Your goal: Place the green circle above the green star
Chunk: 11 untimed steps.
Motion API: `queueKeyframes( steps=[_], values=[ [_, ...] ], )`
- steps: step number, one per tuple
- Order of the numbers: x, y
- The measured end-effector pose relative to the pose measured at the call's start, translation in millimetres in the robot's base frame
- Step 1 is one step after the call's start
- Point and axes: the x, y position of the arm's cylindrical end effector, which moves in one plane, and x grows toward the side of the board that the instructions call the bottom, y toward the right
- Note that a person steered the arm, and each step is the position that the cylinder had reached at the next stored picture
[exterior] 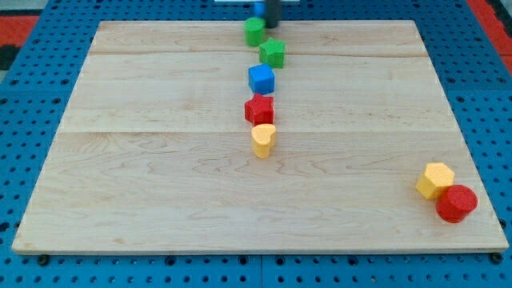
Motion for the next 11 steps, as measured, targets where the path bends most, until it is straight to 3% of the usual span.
queueKeyframes(
  steps=[1,2,3,4,5,6,7,8,9,11],
  values=[
    [17.6,-118.3],
    [79.1,-102.0],
    [63.4,-73.6],
    [1.0,-152.5],
    [-3.3,-135.1],
    [42.2,-74.0],
    [47.9,19.3],
    [10.6,-11.2],
    [-0.3,9.6],
    [31.8,56.3]
  ],
)
